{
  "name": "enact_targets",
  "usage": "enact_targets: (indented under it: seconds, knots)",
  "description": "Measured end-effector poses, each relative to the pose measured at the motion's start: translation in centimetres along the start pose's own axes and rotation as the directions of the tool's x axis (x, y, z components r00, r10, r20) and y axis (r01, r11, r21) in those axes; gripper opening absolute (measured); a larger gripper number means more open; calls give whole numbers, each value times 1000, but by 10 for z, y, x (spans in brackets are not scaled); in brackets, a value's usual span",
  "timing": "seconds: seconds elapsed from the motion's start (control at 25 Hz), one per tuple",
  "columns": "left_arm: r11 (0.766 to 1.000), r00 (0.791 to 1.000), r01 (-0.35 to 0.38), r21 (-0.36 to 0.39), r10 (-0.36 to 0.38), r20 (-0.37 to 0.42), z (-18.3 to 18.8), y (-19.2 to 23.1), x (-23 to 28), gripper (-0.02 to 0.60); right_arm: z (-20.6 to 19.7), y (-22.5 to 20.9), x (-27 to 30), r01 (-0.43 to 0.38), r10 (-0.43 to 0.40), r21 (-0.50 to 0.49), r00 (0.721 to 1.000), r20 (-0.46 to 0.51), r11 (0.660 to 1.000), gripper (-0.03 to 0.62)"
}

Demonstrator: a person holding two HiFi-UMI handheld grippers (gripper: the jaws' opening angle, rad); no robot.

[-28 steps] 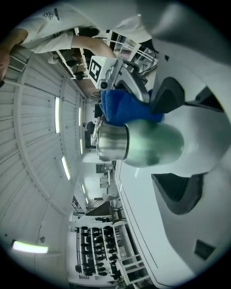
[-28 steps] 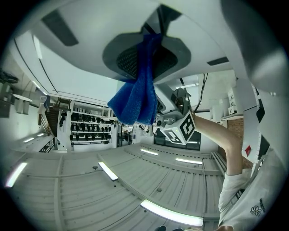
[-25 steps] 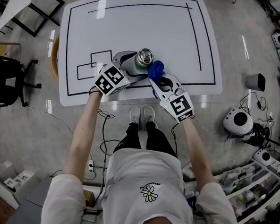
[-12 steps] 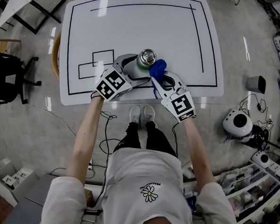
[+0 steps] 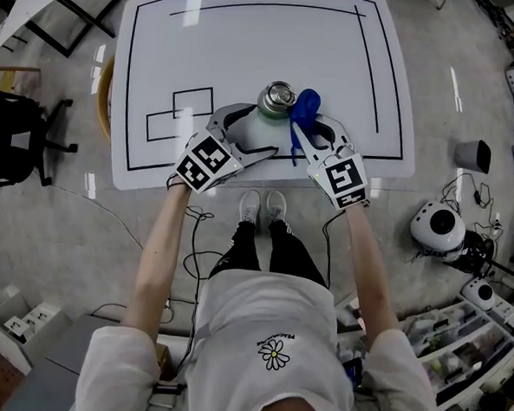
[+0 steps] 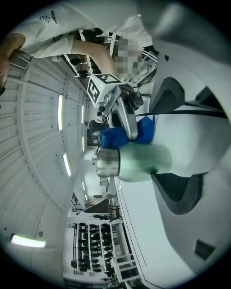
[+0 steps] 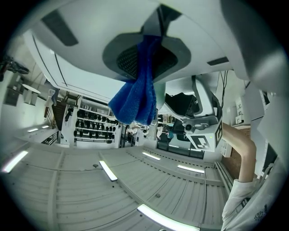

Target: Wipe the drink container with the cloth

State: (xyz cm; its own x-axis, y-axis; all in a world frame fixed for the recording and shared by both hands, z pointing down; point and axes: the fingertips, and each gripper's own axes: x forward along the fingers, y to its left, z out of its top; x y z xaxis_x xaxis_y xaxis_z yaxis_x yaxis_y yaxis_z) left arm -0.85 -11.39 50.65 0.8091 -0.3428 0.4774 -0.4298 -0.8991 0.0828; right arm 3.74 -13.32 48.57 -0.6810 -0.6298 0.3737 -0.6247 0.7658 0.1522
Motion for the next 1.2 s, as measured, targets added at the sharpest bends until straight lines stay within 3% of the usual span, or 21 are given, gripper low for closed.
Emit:
enact_targets:
  seconds: [0.84,1.2]
  knots:
    - [1000,1000,-2,-25,2,3,-5,-21,-6,399,3,28,-2,-31,31,-7,1000,-5,999,43]
    - [999,999,-42,-11,41,-23,-5,13,-11,400,2,28,-3,-28,27,-10,1000,-10,1000,43]
